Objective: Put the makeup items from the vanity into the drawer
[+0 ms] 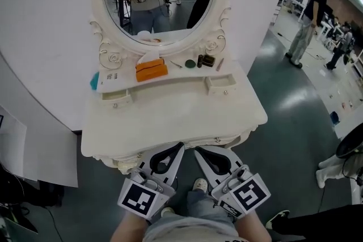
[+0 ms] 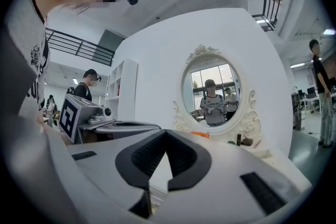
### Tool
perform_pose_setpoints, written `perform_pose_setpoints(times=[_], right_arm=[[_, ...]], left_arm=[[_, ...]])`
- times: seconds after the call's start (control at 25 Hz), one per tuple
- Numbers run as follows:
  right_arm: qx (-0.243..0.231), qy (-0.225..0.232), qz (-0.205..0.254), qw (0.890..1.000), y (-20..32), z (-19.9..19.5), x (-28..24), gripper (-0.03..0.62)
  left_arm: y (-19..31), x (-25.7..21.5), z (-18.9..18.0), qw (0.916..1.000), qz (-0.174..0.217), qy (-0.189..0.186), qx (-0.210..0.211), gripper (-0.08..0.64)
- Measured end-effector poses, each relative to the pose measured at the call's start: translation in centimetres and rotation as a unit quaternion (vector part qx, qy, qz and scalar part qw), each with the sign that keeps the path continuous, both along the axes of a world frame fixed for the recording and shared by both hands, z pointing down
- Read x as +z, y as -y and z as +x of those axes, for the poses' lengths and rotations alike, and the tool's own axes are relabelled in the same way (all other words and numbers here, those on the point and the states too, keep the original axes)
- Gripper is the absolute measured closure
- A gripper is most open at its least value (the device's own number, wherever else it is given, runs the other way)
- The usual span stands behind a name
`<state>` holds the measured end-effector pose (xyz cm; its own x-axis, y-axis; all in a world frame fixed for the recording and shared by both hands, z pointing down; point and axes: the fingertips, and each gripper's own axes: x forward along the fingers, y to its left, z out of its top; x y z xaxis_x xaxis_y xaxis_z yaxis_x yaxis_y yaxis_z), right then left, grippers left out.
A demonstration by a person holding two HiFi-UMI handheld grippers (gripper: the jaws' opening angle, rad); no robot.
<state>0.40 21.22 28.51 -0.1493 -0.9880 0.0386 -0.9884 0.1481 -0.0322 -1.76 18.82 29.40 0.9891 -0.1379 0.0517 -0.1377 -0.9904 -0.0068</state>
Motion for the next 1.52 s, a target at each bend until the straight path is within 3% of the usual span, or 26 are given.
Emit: perform_pose_setpoints(times=[0.32,0.68,1.08,1.52], right_arm=[[-0.017,0.009,0.004,1.0,3.3,7.6,-0.3,0.571],[-0.061,0.003,-0.004,0.998,5.3,13.4,0.4,0.569],[-0.077,0.024,-0.006,0.997,7.1,15.8,1.4,0.569],[-0.032,0.027,-0.017,0.999,10.6,16.2,1.5,0.569]], left_arm=[[3.2,-0.2,7.1,0.9997,-0.004,0.0,-0.023,0.548],[4.9,-0.1,13.7,0.9985,0.003,-0.001,-0.054,0.548],[6.7,1.1,15.6,0.997,-0.004,0.019,-0.075,0.548],[10.2,1.1,16.6,0.9994,-0.008,0.02,-0.026,0.548]])
